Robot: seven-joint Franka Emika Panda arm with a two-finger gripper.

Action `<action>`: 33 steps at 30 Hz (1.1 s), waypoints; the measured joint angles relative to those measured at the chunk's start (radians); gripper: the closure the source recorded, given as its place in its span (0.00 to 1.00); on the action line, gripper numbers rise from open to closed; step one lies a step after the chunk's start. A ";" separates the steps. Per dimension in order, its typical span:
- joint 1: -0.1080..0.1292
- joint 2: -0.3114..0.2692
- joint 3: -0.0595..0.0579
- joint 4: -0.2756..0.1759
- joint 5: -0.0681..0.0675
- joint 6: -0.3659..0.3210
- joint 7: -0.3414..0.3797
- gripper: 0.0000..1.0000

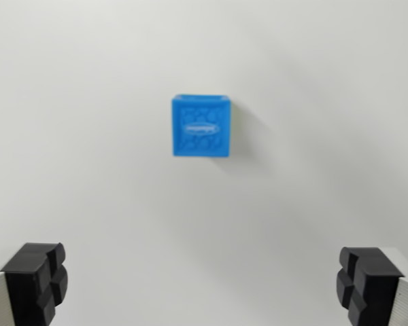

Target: Stack cube

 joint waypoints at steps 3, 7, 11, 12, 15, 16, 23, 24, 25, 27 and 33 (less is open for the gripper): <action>0.000 -0.010 0.000 0.016 0.000 -0.026 0.000 0.00; 0.000 -0.018 0.000 0.033 -0.001 -0.052 0.001 0.00; 0.000 -0.025 0.001 0.050 -0.001 -0.075 0.001 0.00; 0.000 -0.026 0.001 0.052 -0.001 -0.078 0.001 0.00; 0.000 -0.030 0.001 0.062 -0.001 -0.092 0.001 0.00; 0.000 -0.031 0.001 0.063 -0.001 -0.094 0.001 0.00; 0.000 -0.034 0.001 0.074 -0.001 -0.109 0.001 0.00; 0.000 -0.034 0.001 0.075 -0.001 -0.109 0.001 0.00; 0.000 -0.033 0.001 0.074 -0.001 -0.109 0.001 0.00; 0.000 -0.033 0.001 0.074 -0.001 -0.109 0.001 0.00; 0.000 -0.033 0.001 0.074 -0.001 -0.109 0.001 0.00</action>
